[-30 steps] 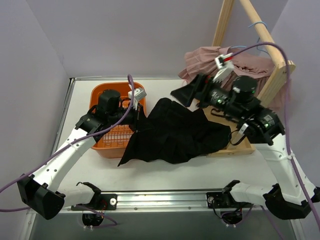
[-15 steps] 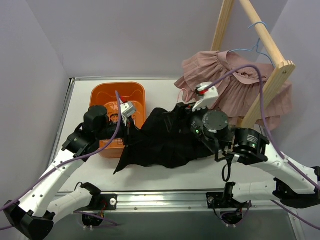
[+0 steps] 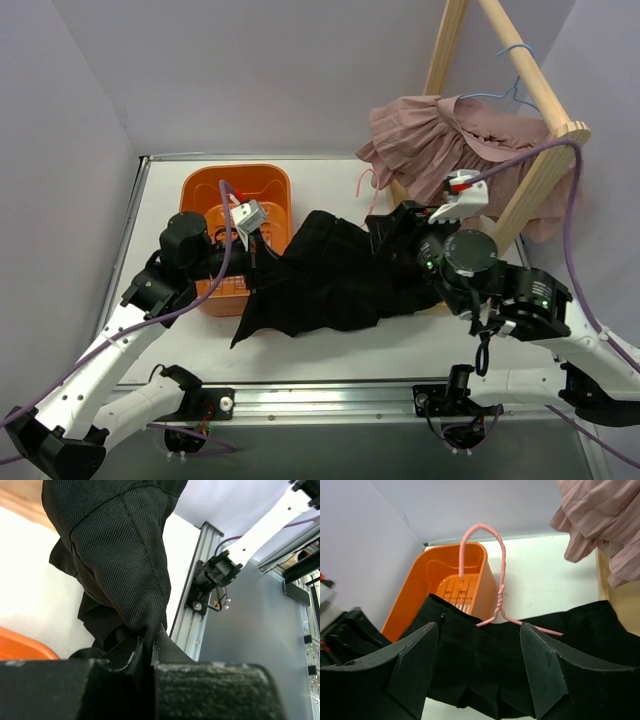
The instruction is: Remove the skirt from the hanger
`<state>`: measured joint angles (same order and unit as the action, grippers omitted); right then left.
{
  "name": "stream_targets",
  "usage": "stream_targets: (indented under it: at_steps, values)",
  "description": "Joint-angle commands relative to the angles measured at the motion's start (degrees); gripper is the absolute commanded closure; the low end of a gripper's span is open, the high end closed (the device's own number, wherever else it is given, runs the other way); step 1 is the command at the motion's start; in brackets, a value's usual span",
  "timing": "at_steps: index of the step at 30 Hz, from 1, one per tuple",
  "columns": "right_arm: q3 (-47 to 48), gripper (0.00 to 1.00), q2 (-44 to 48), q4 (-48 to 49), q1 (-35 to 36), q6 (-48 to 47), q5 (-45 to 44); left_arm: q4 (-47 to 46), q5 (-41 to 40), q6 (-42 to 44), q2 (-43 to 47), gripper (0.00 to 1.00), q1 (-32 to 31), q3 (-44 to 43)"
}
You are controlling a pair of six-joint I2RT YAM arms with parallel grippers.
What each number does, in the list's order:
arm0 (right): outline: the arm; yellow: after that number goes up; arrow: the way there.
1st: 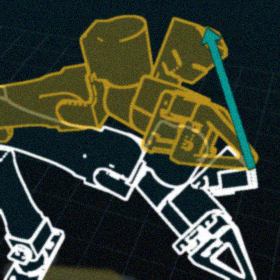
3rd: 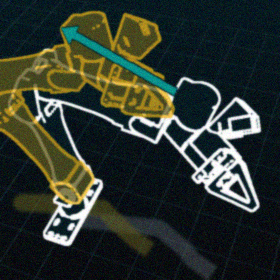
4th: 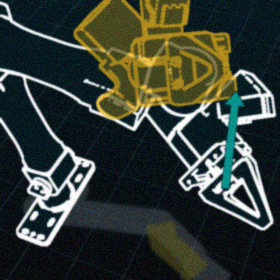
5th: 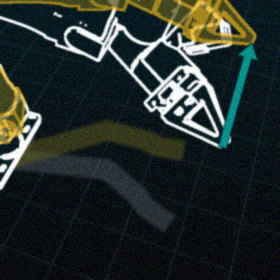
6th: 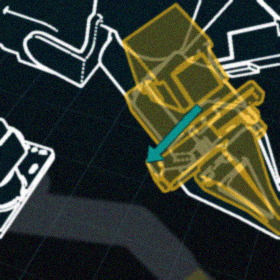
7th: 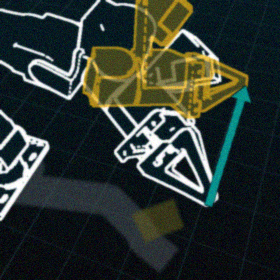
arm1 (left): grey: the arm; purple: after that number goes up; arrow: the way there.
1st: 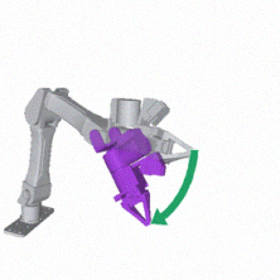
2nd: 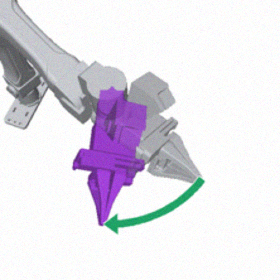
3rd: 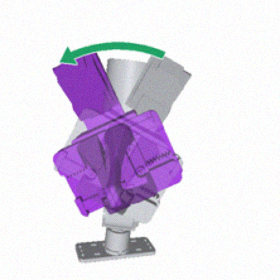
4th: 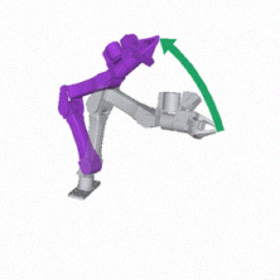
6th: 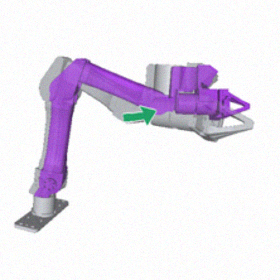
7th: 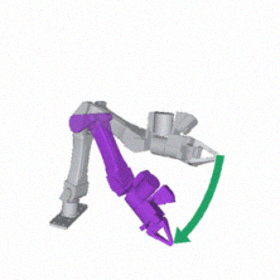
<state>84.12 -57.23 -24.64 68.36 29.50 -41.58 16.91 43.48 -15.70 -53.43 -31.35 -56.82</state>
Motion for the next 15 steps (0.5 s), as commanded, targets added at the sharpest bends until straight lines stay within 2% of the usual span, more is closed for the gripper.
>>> stream_targets:
  at_steps: [1, 15]
  values:
    - [-0.7, 0.38, -2.4, 1.2, 0.3, 0.4, -2.2, -7.9, 3.9, -1.7, 3.0, 0.98, 0.0, -1.2]
    - [-1.6, 0.4, -1.8, 1.2, 0.3, 1.5, -2.9, -10.8, 7.2, -4.0, 6.2, 0.98, 0.0, 0.5]
